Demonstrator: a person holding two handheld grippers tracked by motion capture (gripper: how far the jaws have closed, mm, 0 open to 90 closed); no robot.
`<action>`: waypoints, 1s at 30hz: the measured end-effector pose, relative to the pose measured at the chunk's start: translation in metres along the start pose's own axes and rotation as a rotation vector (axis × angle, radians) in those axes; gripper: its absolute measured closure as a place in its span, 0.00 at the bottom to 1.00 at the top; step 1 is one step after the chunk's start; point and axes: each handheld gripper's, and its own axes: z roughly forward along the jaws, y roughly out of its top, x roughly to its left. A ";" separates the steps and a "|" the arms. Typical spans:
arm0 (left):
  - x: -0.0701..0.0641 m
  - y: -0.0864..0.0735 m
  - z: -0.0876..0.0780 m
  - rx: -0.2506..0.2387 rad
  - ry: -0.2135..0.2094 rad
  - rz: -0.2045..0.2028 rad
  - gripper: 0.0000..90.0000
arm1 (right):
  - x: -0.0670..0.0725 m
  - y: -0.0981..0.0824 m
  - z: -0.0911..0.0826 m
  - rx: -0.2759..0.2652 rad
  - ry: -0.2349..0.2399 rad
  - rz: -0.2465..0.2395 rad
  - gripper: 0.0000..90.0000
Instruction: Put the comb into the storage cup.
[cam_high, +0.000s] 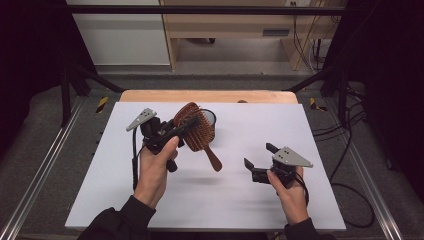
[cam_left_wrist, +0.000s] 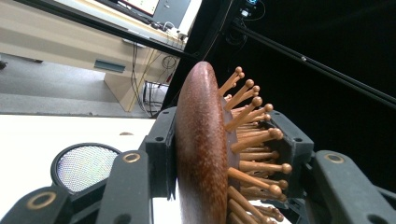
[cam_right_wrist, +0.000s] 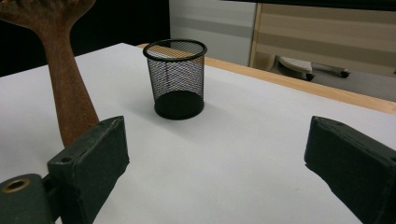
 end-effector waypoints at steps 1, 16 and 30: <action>0.000 0.000 0.000 -0.002 0.001 -0.002 0.57 | -0.002 -0.001 -0.002 -0.001 -0.008 0.002 0.06; -0.004 0.011 0.000 -0.016 0.000 0.017 0.57 | -0.009 -0.009 -0.015 -0.009 -0.047 -0.034 0.05; -0.011 0.031 0.015 -0.038 -0.011 0.053 0.57 | -0.012 -0.015 -0.028 -0.023 -0.062 -0.005 0.05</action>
